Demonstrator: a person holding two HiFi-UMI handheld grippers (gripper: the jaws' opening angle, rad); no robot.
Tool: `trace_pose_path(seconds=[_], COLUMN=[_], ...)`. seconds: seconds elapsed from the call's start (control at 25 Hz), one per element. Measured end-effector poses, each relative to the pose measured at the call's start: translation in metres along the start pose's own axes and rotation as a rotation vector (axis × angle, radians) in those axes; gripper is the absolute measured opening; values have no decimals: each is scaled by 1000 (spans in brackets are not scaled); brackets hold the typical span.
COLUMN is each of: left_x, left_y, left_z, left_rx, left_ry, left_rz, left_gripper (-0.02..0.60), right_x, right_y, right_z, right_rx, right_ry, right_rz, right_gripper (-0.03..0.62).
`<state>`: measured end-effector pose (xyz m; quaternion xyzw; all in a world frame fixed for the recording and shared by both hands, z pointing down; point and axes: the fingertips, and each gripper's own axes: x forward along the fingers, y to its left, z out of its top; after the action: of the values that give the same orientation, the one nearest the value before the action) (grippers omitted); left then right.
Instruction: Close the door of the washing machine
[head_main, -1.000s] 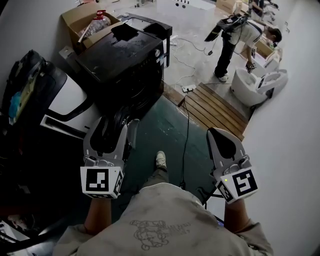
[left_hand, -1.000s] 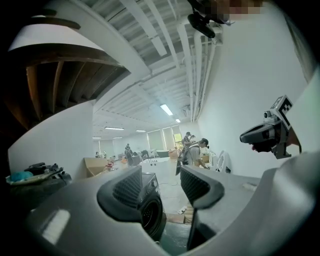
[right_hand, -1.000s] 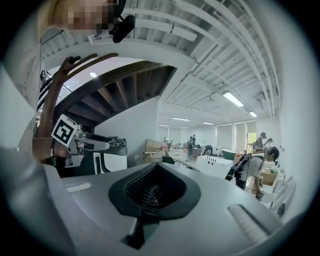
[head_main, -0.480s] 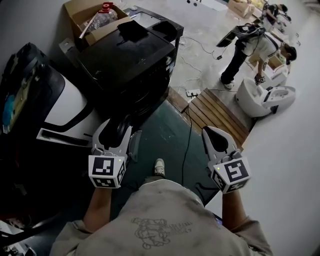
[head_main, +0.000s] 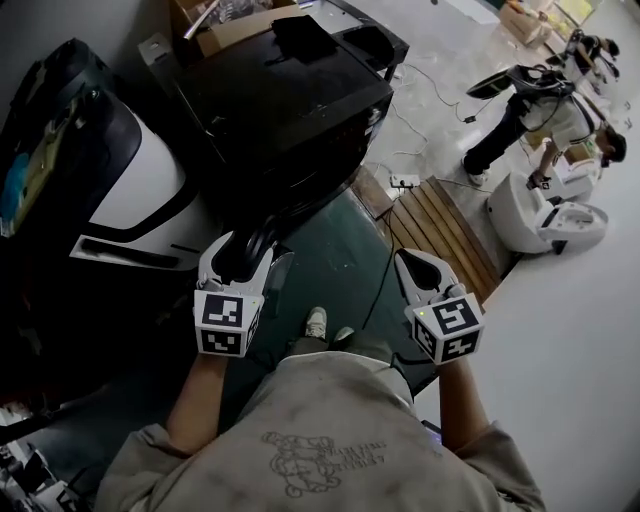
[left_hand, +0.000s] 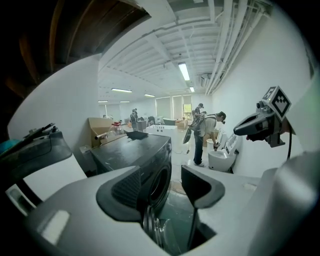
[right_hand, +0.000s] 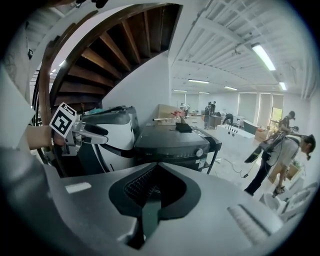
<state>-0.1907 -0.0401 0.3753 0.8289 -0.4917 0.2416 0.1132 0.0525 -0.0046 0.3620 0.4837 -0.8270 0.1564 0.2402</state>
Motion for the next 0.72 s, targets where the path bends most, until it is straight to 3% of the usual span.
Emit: trace_pose_path(seconds=[0.4,0.72], left_x=[16,52], left_y=[15,19], left_z=[-37,-69], left_rx=[-50,-119], left_ry=[85,204], left_rz=[55,137], left_gripper=[245,247], right_x=[49,86], right_y=[-13,-39], right_z=[-15,-33], right_rx=[-44,-74], right_ry=[93,166], right_rz=[71,168], right_gripper=[28,28])
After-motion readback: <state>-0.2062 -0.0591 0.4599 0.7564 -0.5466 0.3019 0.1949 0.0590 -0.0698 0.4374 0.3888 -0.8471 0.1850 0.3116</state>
